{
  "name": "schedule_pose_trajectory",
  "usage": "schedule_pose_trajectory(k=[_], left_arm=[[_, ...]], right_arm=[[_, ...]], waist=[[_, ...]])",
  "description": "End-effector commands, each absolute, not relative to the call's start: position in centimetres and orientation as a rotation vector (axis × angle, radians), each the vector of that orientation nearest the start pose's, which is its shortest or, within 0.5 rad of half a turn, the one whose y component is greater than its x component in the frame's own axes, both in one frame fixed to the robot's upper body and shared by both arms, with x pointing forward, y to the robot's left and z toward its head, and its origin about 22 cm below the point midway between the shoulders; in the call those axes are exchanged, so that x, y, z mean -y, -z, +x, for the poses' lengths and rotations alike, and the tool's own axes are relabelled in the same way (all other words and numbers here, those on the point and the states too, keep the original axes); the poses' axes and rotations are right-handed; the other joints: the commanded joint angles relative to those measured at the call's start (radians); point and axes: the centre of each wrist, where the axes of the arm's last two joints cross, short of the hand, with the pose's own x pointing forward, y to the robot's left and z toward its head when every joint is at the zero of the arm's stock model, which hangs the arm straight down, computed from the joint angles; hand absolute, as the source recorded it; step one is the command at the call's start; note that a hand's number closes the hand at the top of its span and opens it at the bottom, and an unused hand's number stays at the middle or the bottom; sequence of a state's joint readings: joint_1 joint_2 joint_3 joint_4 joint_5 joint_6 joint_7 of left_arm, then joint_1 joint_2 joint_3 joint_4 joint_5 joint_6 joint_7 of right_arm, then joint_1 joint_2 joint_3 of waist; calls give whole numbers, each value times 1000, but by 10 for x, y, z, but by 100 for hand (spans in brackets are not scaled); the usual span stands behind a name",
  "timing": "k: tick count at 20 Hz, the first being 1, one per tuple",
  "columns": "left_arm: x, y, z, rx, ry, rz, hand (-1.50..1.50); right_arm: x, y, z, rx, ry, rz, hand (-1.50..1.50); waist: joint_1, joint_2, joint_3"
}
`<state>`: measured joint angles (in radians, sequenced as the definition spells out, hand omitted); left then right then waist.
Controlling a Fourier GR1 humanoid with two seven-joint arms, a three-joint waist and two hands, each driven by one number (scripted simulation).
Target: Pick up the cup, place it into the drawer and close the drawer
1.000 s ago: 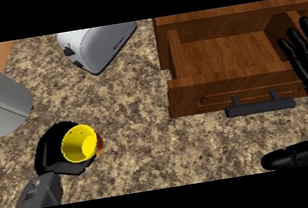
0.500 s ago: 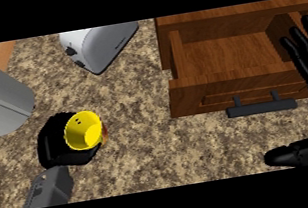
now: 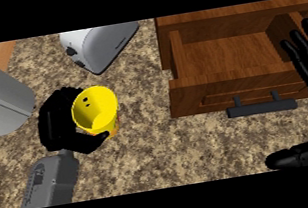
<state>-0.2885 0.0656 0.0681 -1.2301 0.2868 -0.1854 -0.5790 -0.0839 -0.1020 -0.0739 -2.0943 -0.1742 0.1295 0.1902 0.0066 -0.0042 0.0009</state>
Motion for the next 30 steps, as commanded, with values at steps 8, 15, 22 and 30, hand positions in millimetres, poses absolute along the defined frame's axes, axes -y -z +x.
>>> schedule_pose_trajectory(k=[8,15,22,30], left_arm=[[-161,-111,338,2094,-75,-408,150],[-137,-144,375,2117,-27,-352,150],[-99,-189,393,2092,44,-345,150],[-50,-186,411,2040,100,-233,150]], right_arm=[[238,-134,208,1978,-132,134,-150],[240,-141,221,2000,-125,138,-150],[252,-133,239,1984,-142,119,-150],[252,-126,231,1985,-140,159,-150]], waist=[[-11,2,-1],[-15,5,-1],[-15,6,-1],[-39,11,0]])
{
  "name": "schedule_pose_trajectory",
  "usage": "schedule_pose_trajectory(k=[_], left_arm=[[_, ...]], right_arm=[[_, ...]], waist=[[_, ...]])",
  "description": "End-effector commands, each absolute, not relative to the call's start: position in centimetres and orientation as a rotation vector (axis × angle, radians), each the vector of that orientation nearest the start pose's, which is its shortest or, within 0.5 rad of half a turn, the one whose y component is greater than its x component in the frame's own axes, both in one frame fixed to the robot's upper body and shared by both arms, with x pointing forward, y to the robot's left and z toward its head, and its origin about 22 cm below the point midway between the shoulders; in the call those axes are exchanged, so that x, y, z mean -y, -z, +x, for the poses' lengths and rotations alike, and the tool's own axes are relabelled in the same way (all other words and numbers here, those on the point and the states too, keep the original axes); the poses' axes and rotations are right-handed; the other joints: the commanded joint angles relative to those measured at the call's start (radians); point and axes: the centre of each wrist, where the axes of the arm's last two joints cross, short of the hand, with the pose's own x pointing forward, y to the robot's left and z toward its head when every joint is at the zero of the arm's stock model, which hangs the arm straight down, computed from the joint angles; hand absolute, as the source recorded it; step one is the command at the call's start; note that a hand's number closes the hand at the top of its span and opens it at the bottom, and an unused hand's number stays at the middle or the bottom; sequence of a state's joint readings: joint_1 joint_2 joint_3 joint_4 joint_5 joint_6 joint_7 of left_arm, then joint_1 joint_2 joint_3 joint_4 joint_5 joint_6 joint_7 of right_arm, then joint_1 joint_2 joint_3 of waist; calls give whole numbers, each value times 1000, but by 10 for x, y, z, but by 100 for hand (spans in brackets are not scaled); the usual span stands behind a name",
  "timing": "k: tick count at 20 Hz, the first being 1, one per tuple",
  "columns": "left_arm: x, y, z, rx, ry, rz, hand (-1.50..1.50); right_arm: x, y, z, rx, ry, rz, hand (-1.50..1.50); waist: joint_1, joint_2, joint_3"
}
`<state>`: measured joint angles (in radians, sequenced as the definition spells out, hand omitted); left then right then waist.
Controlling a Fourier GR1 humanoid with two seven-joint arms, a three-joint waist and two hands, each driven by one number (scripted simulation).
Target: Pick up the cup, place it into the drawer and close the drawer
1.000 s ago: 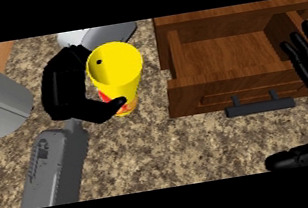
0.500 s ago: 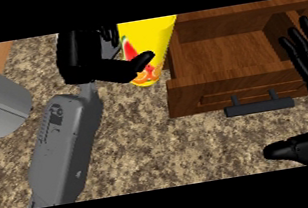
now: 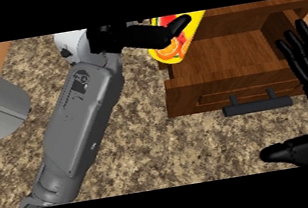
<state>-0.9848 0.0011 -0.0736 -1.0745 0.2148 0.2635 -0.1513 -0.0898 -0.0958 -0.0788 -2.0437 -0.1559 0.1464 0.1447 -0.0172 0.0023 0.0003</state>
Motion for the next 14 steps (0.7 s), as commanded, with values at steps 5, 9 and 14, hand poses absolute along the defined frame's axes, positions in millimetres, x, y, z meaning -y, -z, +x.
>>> schedule_pose_trajectory(k=[5,9,14], left_arm=[[-39,-181,419,1990,88,-237,150],[-29,-177,418,1987,116,-231,150],[-30,-151,430,1932,125,-192,150]], right_arm=[[257,-147,214,2002,-159,163,-150],[257,-142,226,1999,-140,121,-150],[255,-140,245,2000,-154,135,-150]], waist=[[-20,3,0],[-7,1,0],[-25,9,0]])
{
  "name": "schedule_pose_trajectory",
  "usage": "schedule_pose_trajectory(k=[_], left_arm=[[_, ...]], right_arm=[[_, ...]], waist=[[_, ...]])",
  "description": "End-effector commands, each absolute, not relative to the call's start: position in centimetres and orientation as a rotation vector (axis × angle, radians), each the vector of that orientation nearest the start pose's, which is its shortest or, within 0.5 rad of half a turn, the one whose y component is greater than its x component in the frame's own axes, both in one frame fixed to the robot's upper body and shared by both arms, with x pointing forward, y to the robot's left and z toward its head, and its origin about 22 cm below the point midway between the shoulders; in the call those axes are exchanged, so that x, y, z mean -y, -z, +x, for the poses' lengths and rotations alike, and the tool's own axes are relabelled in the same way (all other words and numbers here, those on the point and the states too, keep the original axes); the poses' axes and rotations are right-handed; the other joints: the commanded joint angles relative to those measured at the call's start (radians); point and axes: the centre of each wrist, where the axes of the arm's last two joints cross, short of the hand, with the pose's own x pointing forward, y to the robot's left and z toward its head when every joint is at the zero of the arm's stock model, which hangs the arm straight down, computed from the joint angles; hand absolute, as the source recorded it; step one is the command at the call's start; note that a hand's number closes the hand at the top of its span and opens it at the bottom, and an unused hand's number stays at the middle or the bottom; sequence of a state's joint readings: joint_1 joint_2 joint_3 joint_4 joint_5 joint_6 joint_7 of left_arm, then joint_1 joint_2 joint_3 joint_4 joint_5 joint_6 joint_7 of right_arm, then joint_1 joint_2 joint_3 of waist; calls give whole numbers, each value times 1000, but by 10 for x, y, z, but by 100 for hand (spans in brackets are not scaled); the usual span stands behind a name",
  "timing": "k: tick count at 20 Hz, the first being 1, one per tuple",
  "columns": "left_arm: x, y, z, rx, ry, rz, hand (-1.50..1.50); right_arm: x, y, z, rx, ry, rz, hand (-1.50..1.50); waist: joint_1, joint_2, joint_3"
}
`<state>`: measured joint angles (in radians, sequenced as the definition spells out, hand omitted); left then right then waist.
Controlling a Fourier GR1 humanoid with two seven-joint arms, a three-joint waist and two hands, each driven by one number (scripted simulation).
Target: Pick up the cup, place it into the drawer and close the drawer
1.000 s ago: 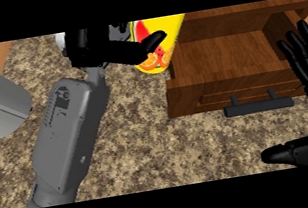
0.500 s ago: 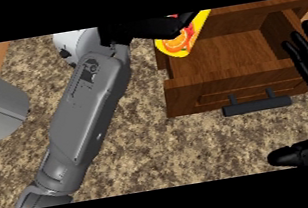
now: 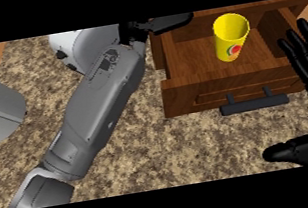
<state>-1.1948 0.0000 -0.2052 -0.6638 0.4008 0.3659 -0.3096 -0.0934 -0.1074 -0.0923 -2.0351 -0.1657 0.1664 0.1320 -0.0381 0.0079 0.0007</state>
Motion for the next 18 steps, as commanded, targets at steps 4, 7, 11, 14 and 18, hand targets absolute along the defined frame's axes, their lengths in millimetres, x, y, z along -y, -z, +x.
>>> schedule_pose_trajectory(k=[4,7,11,14,18], left_arm=[[-25,-137,428,1927,172,-144,150],[-17,-147,431,1924,236,-117,150],[-19,-152,439,1914,253,-92,150],[-16,-142,434,1914,289,-36,150],[-15,-134,432,1892,366,40,150]], right_arm=[[268,-133,240,1995,-170,160,-150],[248,-135,251,2010,-171,176,-150],[253,-143,237,2022,-201,189,-150],[249,-145,236,2006,-193,211,-150],[251,-143,245,2004,-195,221,-150]], waist=[[-21,5,0],[-36,10,1],[-50,13,1],[-69,14,1],[-68,17,1]])
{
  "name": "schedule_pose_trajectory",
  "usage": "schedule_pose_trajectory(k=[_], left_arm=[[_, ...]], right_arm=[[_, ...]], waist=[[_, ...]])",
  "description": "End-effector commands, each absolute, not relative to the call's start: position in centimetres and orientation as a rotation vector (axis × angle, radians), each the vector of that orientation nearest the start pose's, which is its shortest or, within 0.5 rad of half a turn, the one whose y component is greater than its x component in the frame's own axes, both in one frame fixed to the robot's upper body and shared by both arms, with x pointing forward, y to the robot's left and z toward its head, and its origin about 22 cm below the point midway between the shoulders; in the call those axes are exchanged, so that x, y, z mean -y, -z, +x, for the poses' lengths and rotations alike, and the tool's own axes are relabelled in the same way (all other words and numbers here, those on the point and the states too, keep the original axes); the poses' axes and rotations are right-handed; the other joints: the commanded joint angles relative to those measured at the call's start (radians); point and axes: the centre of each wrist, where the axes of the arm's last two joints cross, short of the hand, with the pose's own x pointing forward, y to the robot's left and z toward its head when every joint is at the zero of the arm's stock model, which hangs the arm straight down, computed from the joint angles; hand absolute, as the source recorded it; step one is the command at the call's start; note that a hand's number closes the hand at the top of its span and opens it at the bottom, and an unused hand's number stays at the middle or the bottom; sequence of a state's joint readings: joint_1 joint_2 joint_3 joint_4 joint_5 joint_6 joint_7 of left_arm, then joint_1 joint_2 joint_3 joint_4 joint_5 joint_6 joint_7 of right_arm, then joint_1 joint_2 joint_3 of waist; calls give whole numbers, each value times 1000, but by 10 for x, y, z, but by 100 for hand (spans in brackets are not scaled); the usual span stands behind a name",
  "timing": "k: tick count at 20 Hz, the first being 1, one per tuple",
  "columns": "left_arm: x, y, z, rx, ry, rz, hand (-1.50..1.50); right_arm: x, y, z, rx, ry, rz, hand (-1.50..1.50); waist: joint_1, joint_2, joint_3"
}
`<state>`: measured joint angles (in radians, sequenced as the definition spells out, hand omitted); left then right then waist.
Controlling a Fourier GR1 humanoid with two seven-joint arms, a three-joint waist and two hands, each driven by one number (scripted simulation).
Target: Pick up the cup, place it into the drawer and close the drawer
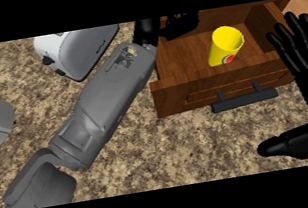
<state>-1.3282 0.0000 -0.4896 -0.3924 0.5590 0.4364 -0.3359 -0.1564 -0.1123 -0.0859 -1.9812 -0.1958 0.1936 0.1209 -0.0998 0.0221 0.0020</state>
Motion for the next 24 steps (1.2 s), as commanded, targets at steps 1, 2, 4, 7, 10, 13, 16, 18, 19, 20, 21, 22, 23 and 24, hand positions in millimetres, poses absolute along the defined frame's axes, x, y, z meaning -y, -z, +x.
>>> schedule_pose_trajectory(k=[1,2,4,7,10,13,16,18,19,20,21,22,23,24], left_arm=[[-9,-142,431,1871,365,47,-150],[-15,-129,431,1871,375,72,-150],[-12,-132,429,1878,359,46,-150],[-14,-127,428,1890,330,2,-150],[-7,-142,427,1905,294,-104,-150],[-4,-145,424,1939,231,-162,-150],[1,-147,417,1987,183,-273,-150],[-6,-147,422,2003,127,-303,-150],[1,-159,420,1994,120,-327,-150],[-3,-151,419,1964,104,-327,-150],[-6,-135,411,1942,113,-349,-150],[-13,-162,426,1954,76,-323,-150],[-19,-149,422,1951,54,-334,-150],[-23,-146,421,1960,37,-323,-150]], right_arm=[[246,-138,242,2009,-191,227,-150],[253,-131,235,2007,-210,224,-150],[242,-144,244,2027,-208,253,-150],[250,-140,235,2030,-183,255,-150],[248,-150,237,2042,-161,280,-150],[236,-158,238,2017,-180,315,-150],[261,-141,244,1989,-133,338,-150],[258,-137,220,1980,-145,348,-150],[256,-132,226,1991,-165,325,-150],[261,-147,221,1993,-150,348,-150],[270,-149,233,2005,-167,306,150],[268,-149,227,2012,-209,301,150],[263,-137,214,1992,-221,310,150],[261,-151,230,2009,-255,293,150]], waist=[[-19,3,0],[-33,6,1],[-20,6,0],[-14,4,0],[-5,3,-1],[6,-1,-2],[36,-8,-1],[52,-15,-1],[66,-17,-1],[62,-18,-2],[92,-24,-2],[86,-21,-2],[90,-24,-2],[103,-25,-2]])
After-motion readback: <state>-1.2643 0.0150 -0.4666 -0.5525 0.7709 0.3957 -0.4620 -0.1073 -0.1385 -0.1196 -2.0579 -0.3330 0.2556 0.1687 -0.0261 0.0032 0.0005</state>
